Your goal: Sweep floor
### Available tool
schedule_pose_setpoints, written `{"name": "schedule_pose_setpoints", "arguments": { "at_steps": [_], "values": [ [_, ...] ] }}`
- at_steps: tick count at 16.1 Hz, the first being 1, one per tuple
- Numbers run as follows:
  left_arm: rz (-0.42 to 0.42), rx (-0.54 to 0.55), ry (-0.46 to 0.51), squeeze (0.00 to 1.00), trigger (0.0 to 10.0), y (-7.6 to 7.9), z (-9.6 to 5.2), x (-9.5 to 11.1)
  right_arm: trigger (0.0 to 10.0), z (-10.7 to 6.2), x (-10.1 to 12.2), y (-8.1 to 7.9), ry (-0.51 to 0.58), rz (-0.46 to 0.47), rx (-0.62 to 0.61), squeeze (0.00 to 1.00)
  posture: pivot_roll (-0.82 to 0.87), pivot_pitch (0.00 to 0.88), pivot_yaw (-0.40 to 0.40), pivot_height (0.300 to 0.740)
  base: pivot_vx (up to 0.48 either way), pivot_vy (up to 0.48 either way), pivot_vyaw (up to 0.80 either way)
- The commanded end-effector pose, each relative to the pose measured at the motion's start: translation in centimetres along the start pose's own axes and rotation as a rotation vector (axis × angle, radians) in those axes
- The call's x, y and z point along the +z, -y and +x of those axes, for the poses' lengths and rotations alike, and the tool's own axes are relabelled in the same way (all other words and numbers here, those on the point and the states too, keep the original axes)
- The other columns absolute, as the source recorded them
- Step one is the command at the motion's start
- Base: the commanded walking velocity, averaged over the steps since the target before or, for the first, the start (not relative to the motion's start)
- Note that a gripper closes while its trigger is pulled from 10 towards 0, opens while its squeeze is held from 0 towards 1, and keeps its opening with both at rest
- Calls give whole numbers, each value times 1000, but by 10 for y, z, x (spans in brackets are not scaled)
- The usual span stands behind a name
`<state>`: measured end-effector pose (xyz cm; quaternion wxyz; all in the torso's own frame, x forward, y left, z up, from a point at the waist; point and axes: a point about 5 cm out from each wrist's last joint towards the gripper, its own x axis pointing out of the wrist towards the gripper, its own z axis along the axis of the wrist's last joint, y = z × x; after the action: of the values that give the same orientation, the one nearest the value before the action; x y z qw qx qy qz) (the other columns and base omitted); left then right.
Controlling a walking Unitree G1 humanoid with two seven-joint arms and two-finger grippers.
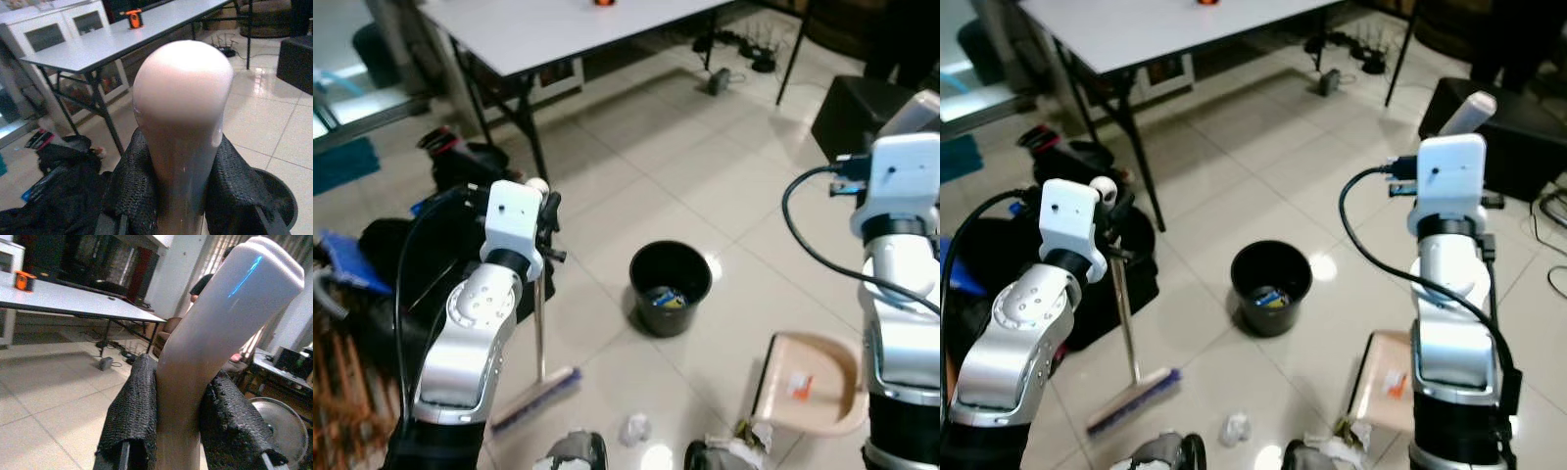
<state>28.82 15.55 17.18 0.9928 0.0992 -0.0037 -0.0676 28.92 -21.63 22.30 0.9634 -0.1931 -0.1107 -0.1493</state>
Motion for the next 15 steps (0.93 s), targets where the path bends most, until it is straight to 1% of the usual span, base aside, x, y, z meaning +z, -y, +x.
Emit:
{"name": "schedule_pose_setpoints", "arguments": {
  "at_steps": [1,9,12,14,15],
  "values": [
    [12,6,19,0,10000,-1,0,3,10000,-3,6,2,19,-2,2,0,-1,48,41,740,-255,0,0],
    [14,10,26,0,10000,-3,1,4,10000,-9,-1,1,-29,18,6,0,-4,50,43,740,0,0,0],
    [25,6,23,0,10000,-3,2,4,10000,-14,-6,-4,-68,61,16,0,-1,51,43,740,0,0,0],
    [22,11,23,0,10000,-4,1,4,10000,-20,-10,-9,-96,86,34,0,1,51,43,740,0,0,0],
    [19,15,22,0,10000,-5,1,3,10000,-24,-13,-14,-113,117,59,0,1,51,43,740,0,0,0]
  ]
}}
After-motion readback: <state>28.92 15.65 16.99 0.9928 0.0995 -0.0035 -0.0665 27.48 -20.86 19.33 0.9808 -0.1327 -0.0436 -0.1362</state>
